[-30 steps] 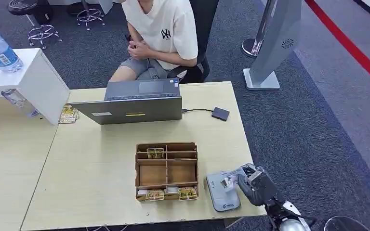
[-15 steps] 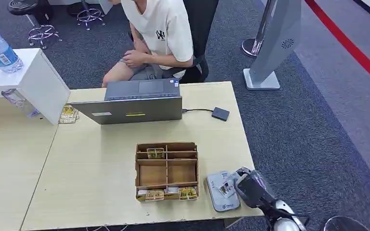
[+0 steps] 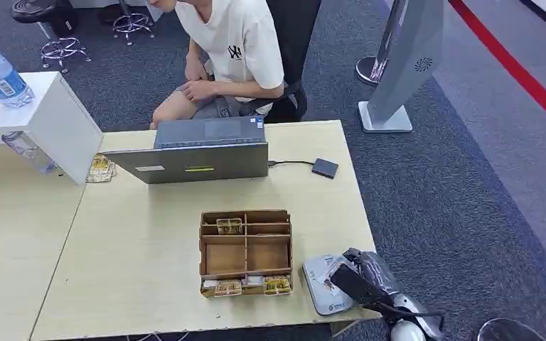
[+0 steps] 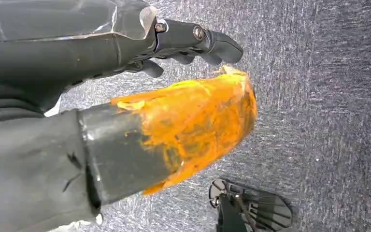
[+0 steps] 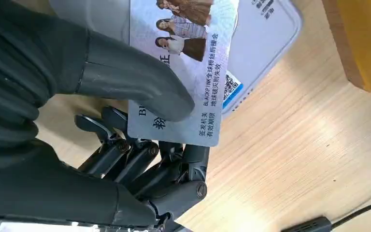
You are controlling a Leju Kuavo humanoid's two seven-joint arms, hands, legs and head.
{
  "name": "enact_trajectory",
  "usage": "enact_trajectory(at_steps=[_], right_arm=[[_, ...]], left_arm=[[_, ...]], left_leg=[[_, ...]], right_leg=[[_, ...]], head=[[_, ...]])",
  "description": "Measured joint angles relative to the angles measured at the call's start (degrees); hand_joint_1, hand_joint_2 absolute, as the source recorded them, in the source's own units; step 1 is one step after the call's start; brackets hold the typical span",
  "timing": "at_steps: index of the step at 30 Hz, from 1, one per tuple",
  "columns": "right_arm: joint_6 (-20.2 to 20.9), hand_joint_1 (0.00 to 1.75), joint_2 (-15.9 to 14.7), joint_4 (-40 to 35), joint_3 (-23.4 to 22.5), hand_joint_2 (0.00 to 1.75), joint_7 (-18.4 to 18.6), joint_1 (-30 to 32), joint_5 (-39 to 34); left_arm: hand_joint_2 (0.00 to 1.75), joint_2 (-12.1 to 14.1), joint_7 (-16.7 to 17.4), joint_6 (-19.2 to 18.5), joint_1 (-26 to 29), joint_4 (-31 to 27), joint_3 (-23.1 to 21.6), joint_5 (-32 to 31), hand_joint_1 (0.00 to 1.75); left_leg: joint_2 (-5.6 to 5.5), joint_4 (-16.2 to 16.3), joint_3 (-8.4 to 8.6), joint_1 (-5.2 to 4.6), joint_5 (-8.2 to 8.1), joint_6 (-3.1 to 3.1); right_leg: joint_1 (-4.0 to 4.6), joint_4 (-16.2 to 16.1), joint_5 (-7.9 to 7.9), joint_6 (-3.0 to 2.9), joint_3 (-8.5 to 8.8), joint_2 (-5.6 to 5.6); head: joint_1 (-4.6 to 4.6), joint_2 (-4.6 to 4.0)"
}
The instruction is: Pass the card to the sensor for recognition and then transmit it.
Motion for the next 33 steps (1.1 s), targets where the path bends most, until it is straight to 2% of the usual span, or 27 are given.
enact_trajectory(at_steps=[8, 13, 18, 24, 33], right_arm=[[-0.8, 1.75, 0.0, 1.1, 0.9, 1.75, 0.5, -0.9, 1.3], [-3.1, 1.75, 0.1, 0.9, 1.1, 1.75, -0.1, -0.8, 1.3], [-9.2, 1.75, 1.6, -2.3, 0.4, 1.75, -3.2, 0.5, -0.1], [-18.2, 1.75, 5.3, -11.4, -1.6, 1.75, -7.8, 2.7, -0.3], [-25.8, 1.75, 8.6, -21.8, -2.3, 1.75, -12.3, 5.0, 2.8]], left_arm=[[0.0, 0.0, 0.1, 0.0, 0.0, 0.0, 0.2, 0.0, 0.0], [0.0, 0.0, 0.0, 0.0, 0.0, 0.0, 0.8, 0.0, 0.0], [0.0, -0.2, 0.0, 0.2, 0.1, 0.0, 1.4, -0.2, 0.0], [0.0, -0.7, 0.0, 0.2, 0.1, 0.0, 1.6, -1.6, 0.0], [0.0, -1.2, 0.1, 0.2, 0.1, 0.0, 1.7, -3.2, 0.0]], left_leg=[[0.01, 0.0, 0.22, 0.0, 0.0, 0.0], [0.0, 0.0, 0.22, 0.0, 0.0, 0.0], [-0.01, 0.0, 0.18, -0.01, 0.0, 0.0], [-0.02, 0.0, 0.13, 0.0, 0.0, 0.0], [-0.01, 0.0, 0.11, 0.0, 0.0, 0.0]], right_leg=[[0.0, 0.0, 0.0, 0.0, 0.23, 0.0], [0.0, 0.0, 0.01, 0.01, 0.25, 0.0], [-0.01, 0.0, 0.01, 0.0, 0.22, -0.02], [0.0, 0.0, -0.01, -0.01, 0.16, -0.02], [-0.01, 0.0, -0.02, 0.0, 0.15, -0.02]], head=[[0.0, 0.0], [0.0, 0.0], [0.0, 0.0], [0.0, 0.0], [0.0, 0.0]])
